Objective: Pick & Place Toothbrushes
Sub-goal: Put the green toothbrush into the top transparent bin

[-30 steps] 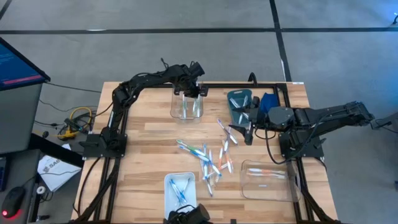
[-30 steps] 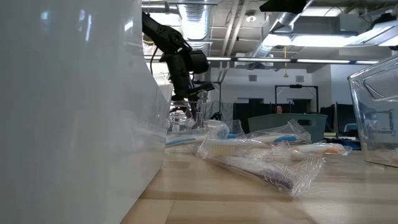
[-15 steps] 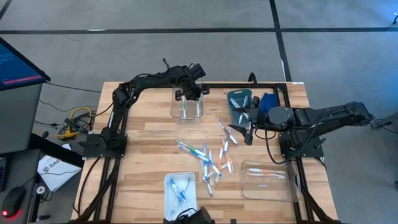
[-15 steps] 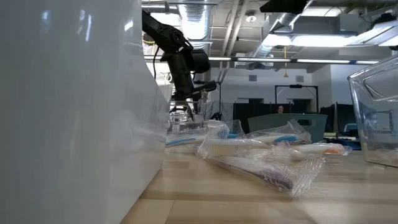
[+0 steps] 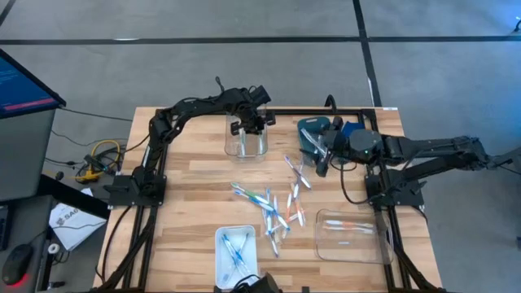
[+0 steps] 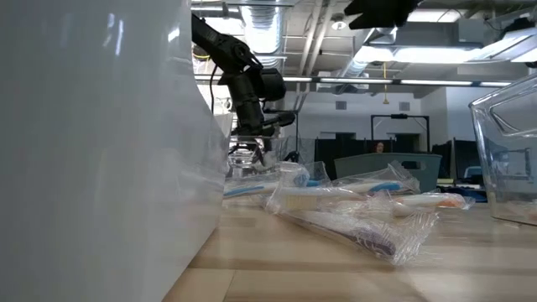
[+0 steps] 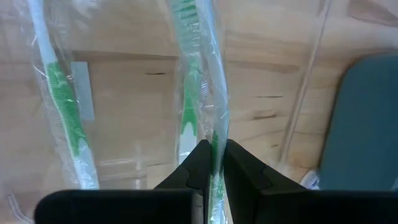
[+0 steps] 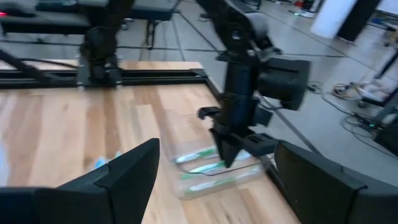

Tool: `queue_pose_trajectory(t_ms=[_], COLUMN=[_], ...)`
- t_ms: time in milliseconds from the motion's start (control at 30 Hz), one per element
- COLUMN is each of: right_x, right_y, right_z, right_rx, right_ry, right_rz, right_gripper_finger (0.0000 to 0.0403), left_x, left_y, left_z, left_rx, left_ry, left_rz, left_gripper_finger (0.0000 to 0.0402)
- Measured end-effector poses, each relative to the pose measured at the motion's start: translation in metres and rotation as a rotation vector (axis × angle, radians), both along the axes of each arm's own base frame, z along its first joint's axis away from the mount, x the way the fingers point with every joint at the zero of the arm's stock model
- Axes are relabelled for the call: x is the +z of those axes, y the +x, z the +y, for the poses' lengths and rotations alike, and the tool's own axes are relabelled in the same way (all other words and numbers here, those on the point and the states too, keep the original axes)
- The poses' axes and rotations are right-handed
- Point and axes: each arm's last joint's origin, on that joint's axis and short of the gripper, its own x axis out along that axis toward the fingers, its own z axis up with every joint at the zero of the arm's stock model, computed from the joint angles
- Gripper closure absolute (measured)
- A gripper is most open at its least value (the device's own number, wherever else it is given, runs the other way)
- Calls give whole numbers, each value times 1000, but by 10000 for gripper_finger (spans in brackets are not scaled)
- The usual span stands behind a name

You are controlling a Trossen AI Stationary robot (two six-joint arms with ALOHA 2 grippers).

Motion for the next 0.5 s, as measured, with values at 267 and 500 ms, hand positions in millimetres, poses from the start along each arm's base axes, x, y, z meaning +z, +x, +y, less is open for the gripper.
queue_pose_trajectory(t_ms=[267, 500], right_x=[1, 1], right_y=[-1, -3], right_z=[-21, -32], right_rx=[-100, -153], right_ry=[0, 0], right_rz=[-13, -12], right_gripper_finger=[92, 92], left_x=[-7, -42], left_y=[-2, -8], left_z=[-1, -6], left_rx=[7, 30], left_ry=[-14, -69], left_rz=[13, -15], left_gripper_finger=[377, 376])
